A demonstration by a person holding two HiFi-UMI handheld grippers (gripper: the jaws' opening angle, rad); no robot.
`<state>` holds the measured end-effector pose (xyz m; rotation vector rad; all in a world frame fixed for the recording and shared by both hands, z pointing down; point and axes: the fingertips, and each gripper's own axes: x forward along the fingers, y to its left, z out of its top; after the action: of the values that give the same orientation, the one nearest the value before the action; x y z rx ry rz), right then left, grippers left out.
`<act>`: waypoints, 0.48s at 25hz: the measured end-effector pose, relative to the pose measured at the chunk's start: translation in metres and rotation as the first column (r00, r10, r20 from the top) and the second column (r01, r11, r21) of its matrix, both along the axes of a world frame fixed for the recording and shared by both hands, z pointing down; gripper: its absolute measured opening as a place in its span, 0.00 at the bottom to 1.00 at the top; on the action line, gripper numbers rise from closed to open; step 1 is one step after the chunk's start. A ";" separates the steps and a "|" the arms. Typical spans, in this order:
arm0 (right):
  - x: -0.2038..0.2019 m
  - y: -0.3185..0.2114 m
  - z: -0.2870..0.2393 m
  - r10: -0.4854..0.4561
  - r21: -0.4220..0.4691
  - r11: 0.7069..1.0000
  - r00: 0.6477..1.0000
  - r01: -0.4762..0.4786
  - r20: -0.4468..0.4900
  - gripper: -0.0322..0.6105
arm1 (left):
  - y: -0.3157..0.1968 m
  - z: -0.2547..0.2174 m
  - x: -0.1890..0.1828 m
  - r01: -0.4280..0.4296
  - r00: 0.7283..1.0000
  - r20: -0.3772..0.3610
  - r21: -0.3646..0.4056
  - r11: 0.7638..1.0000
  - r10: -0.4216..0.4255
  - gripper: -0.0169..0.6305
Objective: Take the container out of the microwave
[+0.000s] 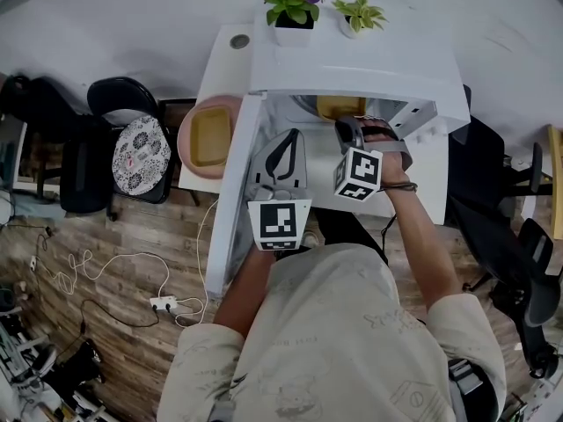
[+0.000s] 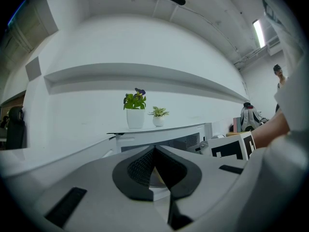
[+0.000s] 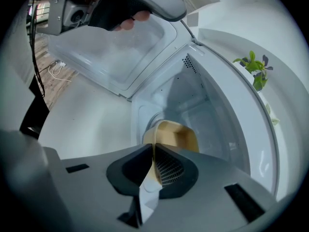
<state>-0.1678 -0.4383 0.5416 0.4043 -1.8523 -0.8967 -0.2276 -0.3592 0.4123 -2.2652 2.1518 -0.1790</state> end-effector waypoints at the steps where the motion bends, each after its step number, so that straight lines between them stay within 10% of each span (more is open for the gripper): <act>1: 0.001 0.003 -0.001 0.000 -0.004 1.000 1.000 0.000 0.001 0.11 | 0.000 0.000 0.001 -0.003 1.000 0.000 0.001 1.000 0.003 0.04; 12: 0.021 0.024 -0.009 0.013 -0.007 1.000 1.000 -0.013 -0.001 0.11 | 0.005 -0.008 0.011 -0.030 0.999 0.015 0.018 0.999 0.030 0.04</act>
<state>-0.1471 -0.4139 0.5330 0.4110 -1.8498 -0.8816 -0.2171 -0.3539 0.4048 -2.2776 2.1020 -0.1744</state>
